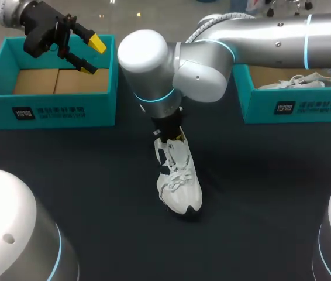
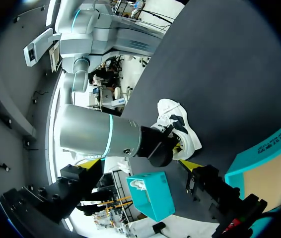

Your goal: Take the shoe out of the shoebox, open the shoe tongue, remove and reinsert the insole, then place the shoe into the shoebox

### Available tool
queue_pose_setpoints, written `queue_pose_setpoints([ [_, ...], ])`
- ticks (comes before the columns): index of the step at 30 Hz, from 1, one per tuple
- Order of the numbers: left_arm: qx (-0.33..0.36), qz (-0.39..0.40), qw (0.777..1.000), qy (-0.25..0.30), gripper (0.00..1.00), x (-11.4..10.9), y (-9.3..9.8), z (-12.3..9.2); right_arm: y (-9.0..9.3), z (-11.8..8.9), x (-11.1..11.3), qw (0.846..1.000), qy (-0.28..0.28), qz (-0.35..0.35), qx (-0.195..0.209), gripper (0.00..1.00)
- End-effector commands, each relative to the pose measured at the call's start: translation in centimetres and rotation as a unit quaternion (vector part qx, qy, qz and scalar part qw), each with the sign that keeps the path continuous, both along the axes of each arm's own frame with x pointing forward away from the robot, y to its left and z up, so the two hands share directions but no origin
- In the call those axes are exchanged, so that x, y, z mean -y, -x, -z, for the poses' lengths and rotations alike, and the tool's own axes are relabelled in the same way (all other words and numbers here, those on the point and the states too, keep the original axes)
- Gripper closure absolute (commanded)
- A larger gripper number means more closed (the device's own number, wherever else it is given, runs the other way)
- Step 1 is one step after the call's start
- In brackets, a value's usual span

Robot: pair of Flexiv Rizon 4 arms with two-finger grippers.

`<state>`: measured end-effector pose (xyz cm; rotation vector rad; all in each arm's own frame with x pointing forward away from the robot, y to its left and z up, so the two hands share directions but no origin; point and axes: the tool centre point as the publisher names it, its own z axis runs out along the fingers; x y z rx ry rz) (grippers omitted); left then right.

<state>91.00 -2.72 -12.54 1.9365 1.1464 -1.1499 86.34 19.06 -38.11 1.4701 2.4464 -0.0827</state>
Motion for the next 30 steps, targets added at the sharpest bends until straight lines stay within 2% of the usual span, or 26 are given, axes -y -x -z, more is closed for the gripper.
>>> queue_pose_setpoints([
  [1, 0.001, 0.0, 1.0, -0.001, 0.0, 0.0, 0.0, 0.0, 0.0, 1.2, 0.1, 1.0, 0.004, 0.005, -0.006, 1.0],
  [8, 0.001, 0.0, 1.0, -0.001, 0.0, 0.0, 0.0, 0.0, 0.5, 3.1, 0.4, 0.999, -0.011, 0.018, -0.024, 1.0],
  [14, 0.001, 0.0, 1.0, -0.001, 0.0, 0.0, 0.0, 0.0, 0.8, 3.6, -0.1, 0.999, -0.034, 0.022, -0.028, 1.0],
  [24, 0.001, 0.0, 1.0, -0.001, 0.0, 0.0, 0.0, 0.0, 0.6, 2.9, -0.8, 0.996, -0.081, 0.029, -0.032, 1.0],
  [28, 0.001, 0.0, 1.0, -0.001, 0.0, 0.0, 0.0, 0.0, 0.6, 1.8, -1.3, 0.994, -0.09, 0.032, -0.046, 1.0],
  [30, 0.001, 0.0, 1.0, -0.001, 0.0, 0.0, 0.0, 0.0, 0.5, 0.6, -1.4, 0.994, -0.092, 0.036, -0.049, 1.0],
])
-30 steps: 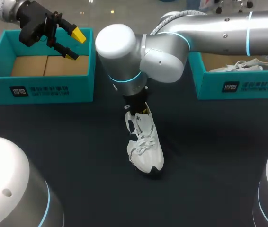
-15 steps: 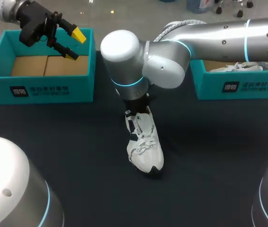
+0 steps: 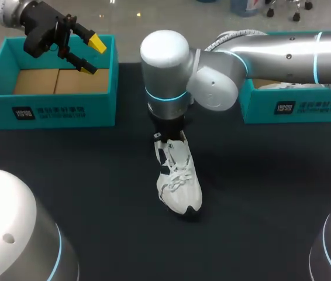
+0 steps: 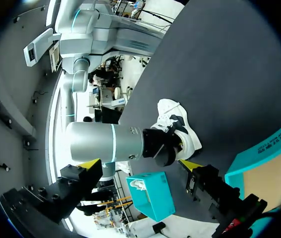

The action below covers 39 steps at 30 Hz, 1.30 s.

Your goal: Take the shoe out of the shoebox, open the shoe tongue, remove and reinsert the insole, then place the shoe into the shoebox

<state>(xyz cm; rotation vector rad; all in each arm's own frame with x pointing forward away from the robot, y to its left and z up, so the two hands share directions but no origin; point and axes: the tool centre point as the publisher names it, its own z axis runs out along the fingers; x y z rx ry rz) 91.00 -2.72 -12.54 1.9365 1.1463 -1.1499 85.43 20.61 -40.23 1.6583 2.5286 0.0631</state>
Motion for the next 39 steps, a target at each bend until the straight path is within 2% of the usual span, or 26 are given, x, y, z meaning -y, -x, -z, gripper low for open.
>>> queue_pose_setpoints([
  [1, 0.001, 0.0, 1.0, -0.001, 0.0, 0.0, 0.0, 0.0, -0.4, -2.1, 0.0, 1.0, 0.0, 0.003, -0.007, 1.0],
  [5, 0.001, 0.0, 1.0, -0.001, 0.0, 0.0, 0.0, 0.0, -0.3, -4.0, -0.4, 0.999, 0.009, 0.009, -0.034, 1.0],
  [11, 0.001, 0.0, 1.0, -0.001, 0.0, 0.0, 0.0, 0.0, 0.2, -5.6, -0.3, 0.998, 0.005, 0.029, -0.063, 1.0],
  [13, 0.001, 0.0, 1.0, -0.001, 0.0, 0.0, 0.0, 0.0, 0.3, -6.0, -0.4, 0.998, -0.009, 0.049, -0.049, 1.0],
  [27, 0.001, 0.0, 1.0, -0.001, 0.0, 0.0, 0.0, 0.0, 0.3, -6.0, -0.4, 0.998, -0.009, 0.049, -0.049, 1.0],
  [28, 0.001, 0.0, 1.0, -0.001, 0.0, 0.0, 0.0, 0.0, 0.2, -5.8, -0.3, 0.997, 0.009, 0.055, -0.05, 1.0],
  [33, 0.001, 0.0, 1.0, -0.001, 0.0, 0.0, 0.0, 0.0, 0.3, -5.2, 0.3, 0.993, 0.042, 0.089, -0.07, 1.0],
  [39, 0.001, 0.0, 1.0, -0.001, 0.0, 0.0, 0.0, 0.0, 1.1, -4.8, 0.8, 0.988, 0.045, 0.112, -0.1, 1.0],
])
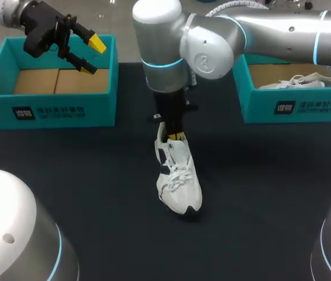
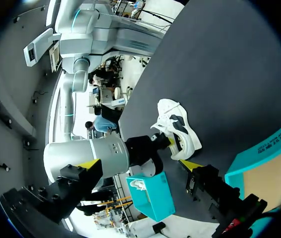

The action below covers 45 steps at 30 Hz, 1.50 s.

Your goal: Take the shoe out of the shoebox, open the shoe tongue, remove and reinsert the insole, then place the shoe into the shoebox

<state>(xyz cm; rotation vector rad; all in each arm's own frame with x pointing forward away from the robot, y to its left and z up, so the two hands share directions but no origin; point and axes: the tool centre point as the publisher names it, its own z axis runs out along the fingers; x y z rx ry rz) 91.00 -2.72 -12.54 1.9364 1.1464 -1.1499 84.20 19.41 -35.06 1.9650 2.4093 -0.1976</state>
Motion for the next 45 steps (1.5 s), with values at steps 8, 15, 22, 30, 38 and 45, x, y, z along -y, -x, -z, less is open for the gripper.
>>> queue_pose_setpoints([
  [8, 0.001, 0.0, 1.0, -0.001, 0.0, 0.0, 0.0, 0.0, 1.5, 0.7, 0.1, 0.998, 0.04, 0.011, -0.051, 1.0],
  [15, 0.001, 0.0, 1.0, -0.001, 0.0, 0.0, 0.0, 0.0, 1.8, 0.8, 0.3, 0.997, 0.037, 0.019, -0.06, 0.67],
  [22, 0.001, 0.0, 1.0, -0.001, 0.0, 0.0, 0.0, 0.0, 1.4, 1.0, 0.4, 0.997, 0.028, 0.027, -0.061, 0.0],
  [30, 0.001, 0.0, 1.0, -0.001, 0.0, 0.0, 0.0, 0.0, 0.9, 1.0, 0.4, 0.998, 0.011, 0.028, -0.063, 0.0],
  [38, 0.001, 0.0, 1.0, -0.001, 0.0, 0.0, 0.0, 0.0, 1.6, 1.1, 0.6, 0.997, 0.019, 0.018, -0.078, 0.0],
  [45, 0.001, 0.0, 1.0, -0.001, 0.0, 0.0, 0.0, 0.0, 1.7, 0.5, 0.8, 0.997, 0.027, 0.019, -0.076, 0.0],
])
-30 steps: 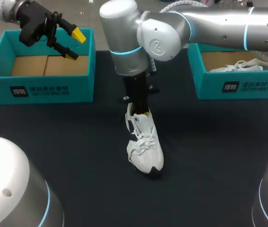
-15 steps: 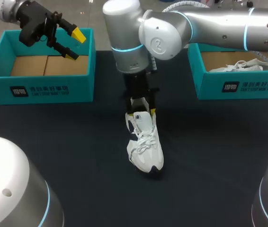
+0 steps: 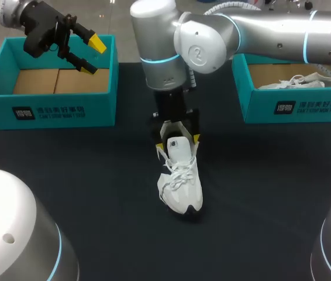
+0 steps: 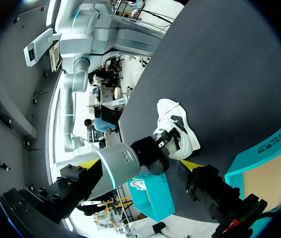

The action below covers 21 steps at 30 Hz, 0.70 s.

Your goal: Take the shoe out of the shoebox, open the shoe tongue, remove and reinsert the insole, then place the shoe into the shoebox

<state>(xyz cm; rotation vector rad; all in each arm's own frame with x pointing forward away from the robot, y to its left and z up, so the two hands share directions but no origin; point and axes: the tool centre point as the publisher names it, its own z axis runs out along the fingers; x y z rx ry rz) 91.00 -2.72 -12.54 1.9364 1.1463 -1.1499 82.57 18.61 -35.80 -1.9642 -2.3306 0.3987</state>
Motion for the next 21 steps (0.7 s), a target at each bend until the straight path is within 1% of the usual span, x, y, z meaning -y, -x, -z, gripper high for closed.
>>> queue_pose_setpoints([
  [1, 0.001, 0.0, 1.0, -0.001, 0.0, 0.0, 0.0, 0.0, 0.1, -0.4, -0.1, 1.0, 0.009, -0.005, 0.001, 0.0],
  [5, 0.001, 0.0, 1.0, -0.001, 0.0, 0.0, 0.0, 0.0, 0.7, -0.9, -0.1, 1.0, 0.026, -0.013, -0.005, 0.0],
  [9, 0.001, 0.0, 1.0, -0.001, 0.0, 0.0, 0.0, 0.0, 1.2, -0.9, 0.2, 0.999, 0.029, -0.012, -0.01, 0.0],
  [15, 0.001, 0.0, 1.0, -0.001, 0.0, 0.0, 0.0, 0.0, 1.5, -1.6, 0.3, 0.999, 0.032, -0.012, -0.011, 0.0],
  [21, 0.001, 0.0, 1.0, -0.001, 0.0, 0.0, 0.0, 0.0, 2.8, -2.0, 0.4, 0.999, 0.034, -0.013, -0.018, 0.0],
])
